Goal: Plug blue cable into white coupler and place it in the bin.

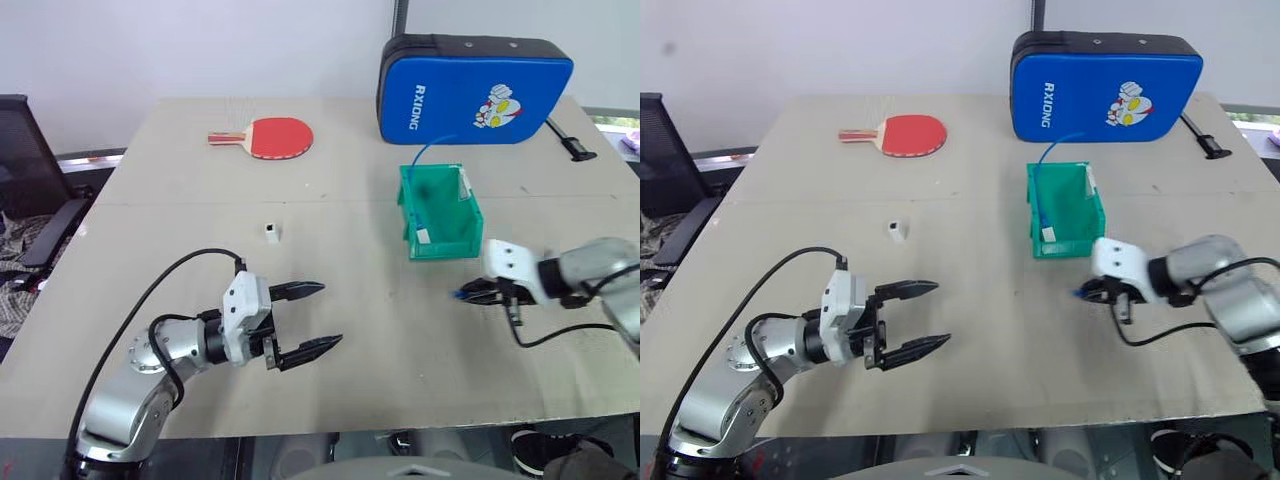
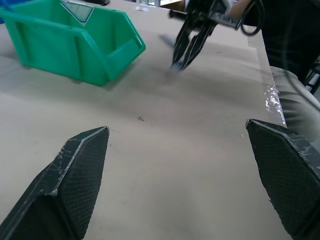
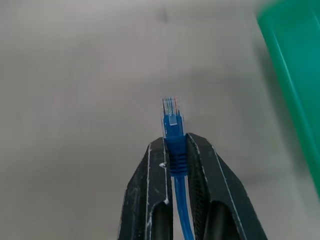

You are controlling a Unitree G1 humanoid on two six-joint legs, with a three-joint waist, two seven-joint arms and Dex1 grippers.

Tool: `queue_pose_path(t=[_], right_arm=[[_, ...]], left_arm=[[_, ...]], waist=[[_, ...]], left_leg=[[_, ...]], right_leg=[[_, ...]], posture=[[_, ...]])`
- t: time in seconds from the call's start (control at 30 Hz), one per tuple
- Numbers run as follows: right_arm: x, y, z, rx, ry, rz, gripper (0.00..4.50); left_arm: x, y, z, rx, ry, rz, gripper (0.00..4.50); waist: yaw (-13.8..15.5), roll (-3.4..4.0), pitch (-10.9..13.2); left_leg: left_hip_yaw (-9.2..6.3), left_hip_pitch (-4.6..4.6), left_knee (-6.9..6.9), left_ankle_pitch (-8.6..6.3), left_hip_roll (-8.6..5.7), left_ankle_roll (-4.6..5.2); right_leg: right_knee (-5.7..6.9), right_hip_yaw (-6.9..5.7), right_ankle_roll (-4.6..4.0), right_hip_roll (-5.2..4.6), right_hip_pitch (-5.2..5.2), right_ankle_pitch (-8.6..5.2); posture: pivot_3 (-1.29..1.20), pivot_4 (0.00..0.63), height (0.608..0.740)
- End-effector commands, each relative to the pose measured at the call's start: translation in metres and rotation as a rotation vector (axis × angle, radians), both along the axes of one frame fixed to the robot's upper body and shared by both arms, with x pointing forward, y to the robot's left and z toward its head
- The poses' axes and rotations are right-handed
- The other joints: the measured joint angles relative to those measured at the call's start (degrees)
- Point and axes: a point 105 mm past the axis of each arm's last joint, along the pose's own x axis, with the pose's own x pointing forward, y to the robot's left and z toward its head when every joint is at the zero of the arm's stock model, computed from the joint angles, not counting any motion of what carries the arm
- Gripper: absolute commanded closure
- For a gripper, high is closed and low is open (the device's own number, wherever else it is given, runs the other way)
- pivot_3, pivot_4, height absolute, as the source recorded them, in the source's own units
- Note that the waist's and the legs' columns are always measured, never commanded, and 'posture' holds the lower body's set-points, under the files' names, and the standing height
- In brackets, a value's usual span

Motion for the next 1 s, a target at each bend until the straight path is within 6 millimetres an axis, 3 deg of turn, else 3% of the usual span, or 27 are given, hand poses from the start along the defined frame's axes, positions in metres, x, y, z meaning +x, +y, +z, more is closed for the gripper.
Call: queue_pose_path(t=[0.03, 0.17, 0.2, 0.33, 0.43, 0.63, 0.8, 1.0], right_arm=[[0.003, 0.025, -0.006, -0.039, -0.034, 0.038, 4.45], [0.006, 0.042, -0.014, -0.035, -0.046, 0.074, 4.45], [0.009, 0.046, -0.012, -0.005, -0.055, 0.056, 3.72], [0.008, 0.045, -0.003, 0.066, -0.074, 0.032, 1.83], [0.002, 0.024, 0.018, 0.17, -0.118, -0.062, 0.34], [-0.048, -0.009, 0.04, 0.341, -0.21, -0.112, 0.34], [-0.086, -0.04, 0.029, 0.338, -0.262, -0.245, 0.34], [-0.104, -0.047, 0.024, 0.334, -0.289, -0.289, 0.34]], left_arm=[[0.008, 0.002, 0.002, 0.034, -0.058, 0.013, 0.0], [0.014, -0.001, 0.002, 0.038, -0.067, 0.013, 0.0], [0.014, -0.003, 0.001, 0.038, -0.064, 0.005, 0.0], [0.017, -0.012, -0.005, 0.056, -0.047, -0.031, 0.0], [0.023, -0.027, -0.012, 0.083, -0.032, -0.092, 0.0], [0.048, -0.053, -0.016, 0.11, -0.023, -0.121, 0.0], [0.059, -0.081, -0.023, 0.154, -0.054, -0.205, 0.0], [0.077, -0.099, -0.029, 0.224, -0.085, -0.216, 0.0]], waist=[[0.1, 0.0, 0.0], [0.0, -0.01, 0.0], [0.0, -0.02, 0.0], [0.0, -0.02, 0.0], [0.4, 0.0, 0.0], [1.1, -0.03, 0.0], [0.5, -0.04, 0.0], [-0.2, -0.04, 0.0]], left_leg=[[0.01, -0.02, 0.01, 0.0, -0.02, 0.0], [0.02, -0.09, 0.01, 0.0, -0.04, 0.0], [0.04, -0.08, 0.01, 0.0, -0.05, 0.0], [-0.01, -0.09, 0.0, 0.0, -0.04, 0.0], [-0.09, -0.14, 0.0, 0.0, -0.07, 0.0], [-0.13, -0.17, 0.01, -0.02, -0.19, 0.03], [-0.07, -0.08, 0.01, -0.02, -0.2, 0.04], [0.0, 0.12, 0.11, -0.01, -0.2, 0.04]], right_leg=[[-0.02, 0.0, 0.0, -0.03, 0.0, 0.0], [-0.14, 0.0, 0.03, -0.06, -0.01, 0.05], [-0.14, 0.01, 0.07, -0.07, 0.0, 0.08], [-0.17, -0.03, 0.12, -0.07, 0.0, 0.11], [-0.17, -0.09, 0.12, -0.07, 0.0, 0.11], [-0.2, -0.1, 0.18, -0.07, 0.06, 0.12], [-0.15, -0.05, 0.21, 0.01, 0.11, 0.11], [-0.09, 0.12, 0.38, 0.13, 0.27, -0.02]], posture=[[0.0, 0.15, 0.74], [0.0, 0.15, 0.74], [0.0, 0.15, 0.74], [0.0, 0.15, 0.74], [0.0, 0.15, 0.74], [0.0, 0.15, 0.74], [0.0, 0.15, 0.74], [0.0, 0.15, 0.74]])
